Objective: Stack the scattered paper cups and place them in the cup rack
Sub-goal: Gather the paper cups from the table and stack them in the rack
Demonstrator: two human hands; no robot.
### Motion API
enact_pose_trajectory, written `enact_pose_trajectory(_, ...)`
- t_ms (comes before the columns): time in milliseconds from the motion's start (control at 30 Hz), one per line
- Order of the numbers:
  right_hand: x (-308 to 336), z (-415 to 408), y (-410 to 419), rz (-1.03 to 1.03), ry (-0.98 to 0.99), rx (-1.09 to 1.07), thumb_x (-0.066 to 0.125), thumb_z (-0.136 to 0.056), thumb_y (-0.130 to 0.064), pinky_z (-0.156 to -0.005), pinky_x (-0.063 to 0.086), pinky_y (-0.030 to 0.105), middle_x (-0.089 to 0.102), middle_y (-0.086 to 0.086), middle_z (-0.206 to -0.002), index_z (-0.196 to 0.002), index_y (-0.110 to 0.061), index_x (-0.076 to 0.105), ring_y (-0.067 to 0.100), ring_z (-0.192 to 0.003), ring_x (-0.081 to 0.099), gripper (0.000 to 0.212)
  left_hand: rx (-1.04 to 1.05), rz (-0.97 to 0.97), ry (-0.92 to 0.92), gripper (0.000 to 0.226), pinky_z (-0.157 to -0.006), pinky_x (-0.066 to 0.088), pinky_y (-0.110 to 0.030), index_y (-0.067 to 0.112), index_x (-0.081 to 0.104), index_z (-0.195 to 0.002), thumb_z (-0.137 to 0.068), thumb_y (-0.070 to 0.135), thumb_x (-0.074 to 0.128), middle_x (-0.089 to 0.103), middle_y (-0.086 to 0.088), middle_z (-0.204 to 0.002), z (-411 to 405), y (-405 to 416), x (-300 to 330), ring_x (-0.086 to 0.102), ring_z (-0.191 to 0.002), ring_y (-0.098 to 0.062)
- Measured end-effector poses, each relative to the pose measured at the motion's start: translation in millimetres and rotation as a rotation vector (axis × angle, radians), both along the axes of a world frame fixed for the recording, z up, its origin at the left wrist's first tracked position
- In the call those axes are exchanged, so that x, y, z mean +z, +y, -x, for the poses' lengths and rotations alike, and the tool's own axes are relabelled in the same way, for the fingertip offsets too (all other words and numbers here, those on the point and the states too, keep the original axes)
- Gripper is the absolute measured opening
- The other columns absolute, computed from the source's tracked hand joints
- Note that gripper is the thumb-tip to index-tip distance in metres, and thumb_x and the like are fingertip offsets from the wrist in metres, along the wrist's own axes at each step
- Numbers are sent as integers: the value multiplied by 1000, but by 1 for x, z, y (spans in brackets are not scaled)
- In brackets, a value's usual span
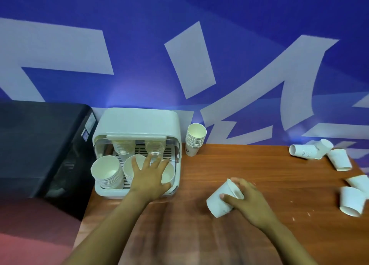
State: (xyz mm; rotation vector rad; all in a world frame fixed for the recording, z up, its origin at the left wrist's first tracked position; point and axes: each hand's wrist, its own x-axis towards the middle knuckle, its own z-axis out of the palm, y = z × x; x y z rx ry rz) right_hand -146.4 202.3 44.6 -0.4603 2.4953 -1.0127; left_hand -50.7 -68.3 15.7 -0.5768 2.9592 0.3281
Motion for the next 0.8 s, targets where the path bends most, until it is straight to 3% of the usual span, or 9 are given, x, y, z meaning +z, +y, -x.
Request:
enact_pose_trajectory(133, -3, -4, -5, -34, -8, 16, 77, -74, -38, -72, 37, 2, 55, -10, -116, -117, -35, 52, -5, -99, 51, 49, -23, 15, -5, 71, -108, -7, -65, 34, 22, -146, -85, 56, 52, 16, 6, -158, -2, -4, -3, -1, -148, -24)
enact_pose_trajectory(300, 3, -3, -52, -39, 67, 124, 75, -75, -39, -86, 34, 19, 47, -11, -122, -133, -30, 46, 7, -111, 47, 65, 60, -83, 148, 69, -111, -11, -58, 37, 21, -147, -87, 51, 53, 12, 6, -159, -22, -10, 12, -3, -148, -20)
enact_pose_trajectory(433, 16, -8, -109, 75, 259, 224, 74, -77, -32, -97, 32, 20, 42, -10, -127, -135, -27, 43, 10, -118, 42, 66, 129, -147, 235, 74, -114, -3, -55, 38, 20, -146, -78, 65, 26, 14, 6, -157, -49, -13, 21, 0, -147, -20)
enact_pose_trajectory(600, 8, -18, -164, 127, 448, 333, 73, -76, -33, -105, 28, 21, 43, -5, -136, -136, -24, 44, 11, -126, 38, 68, 184, -190, 326, 62, -116, -1, -52, 37, 26, -144, -89, 43, 54, 20, 10, -154, -66, -20, 28, 5, -146, -16)
enact_pose_trajectory(800, -35, -29, -180, -53, 636, 373, 75, -69, -32, -100, 44, 37, 31, 4, -147, -128, -22, 52, 26, -129, 43, 64, 187, -200, 330, 61, -117, -4, -47, 41, 19, -145, -92, 43, 49, 14, 15, -154, -74, -23, 30, -1, -145, -11)
